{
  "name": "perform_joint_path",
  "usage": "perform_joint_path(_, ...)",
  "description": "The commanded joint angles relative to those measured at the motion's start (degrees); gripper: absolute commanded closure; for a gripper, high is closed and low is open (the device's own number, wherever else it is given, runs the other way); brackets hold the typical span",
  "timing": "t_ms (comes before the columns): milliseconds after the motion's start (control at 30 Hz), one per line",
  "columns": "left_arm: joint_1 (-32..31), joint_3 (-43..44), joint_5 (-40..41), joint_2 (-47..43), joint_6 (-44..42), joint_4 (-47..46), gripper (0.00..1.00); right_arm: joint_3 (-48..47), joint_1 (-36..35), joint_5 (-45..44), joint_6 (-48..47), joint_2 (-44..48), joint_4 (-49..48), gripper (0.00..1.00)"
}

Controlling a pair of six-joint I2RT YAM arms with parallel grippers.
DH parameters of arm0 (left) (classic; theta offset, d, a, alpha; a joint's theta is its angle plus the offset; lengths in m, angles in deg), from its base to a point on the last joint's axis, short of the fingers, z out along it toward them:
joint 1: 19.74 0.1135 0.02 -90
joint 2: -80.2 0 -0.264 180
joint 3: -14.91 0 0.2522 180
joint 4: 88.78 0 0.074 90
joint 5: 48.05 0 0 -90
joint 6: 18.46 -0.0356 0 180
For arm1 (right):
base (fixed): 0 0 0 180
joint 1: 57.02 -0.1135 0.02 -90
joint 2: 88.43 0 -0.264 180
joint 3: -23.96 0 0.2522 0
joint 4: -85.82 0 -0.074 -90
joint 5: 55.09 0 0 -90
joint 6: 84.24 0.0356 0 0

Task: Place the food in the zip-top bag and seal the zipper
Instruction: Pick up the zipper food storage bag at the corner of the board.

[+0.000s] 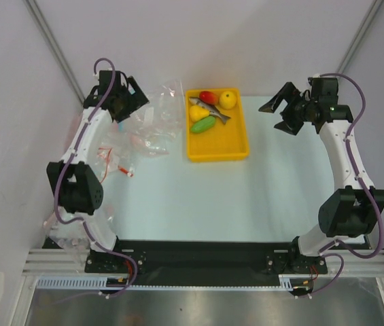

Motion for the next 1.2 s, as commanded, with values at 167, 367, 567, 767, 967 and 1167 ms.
perform_joint_path(167, 4.6, 15.5, 2.7, 12.6, -12.0, 4.1, 0.03, -4.0, 0.1, 2.9, -2.1, 2.3, 3.2, 0.0)
perform_joint_path(367, 8.8, 18.0, 0.6, 16.3, -14.8, 3.2, 0.04, -2.6, 0.1, 3.8, -2.1, 5.6, 3.1, 0.0)
perform_joint_path(567, 10.8, 22.0, -5.3, 22.1, -14.9, 2.6, 0.05, -1.2, 0.1, 4.2, -1.7, 7.2, 3.4, 0.01)
perform_joint_path(767, 11.1, 22.4, -12.9, 26.0, -13.8, -1.5, 0.1, -1.4, 0.1, 3.7, -1.4, 8.9, 2.9, 0.01)
perform_joint_path(967, 11.1, 22.4, -18.5, 28.6, -10.6, -4.5, 0.22, -1.4, 0.4, 2.6, -1.5, 9.5, 4.5, 0.02)
perform_joint_path(1167, 11.1, 20.3, -20.6, 27.7, -10.0, -6.6, 0.66, -0.7, 0.7, 1.8, -0.9, 9.5, 4.4, 0.03)
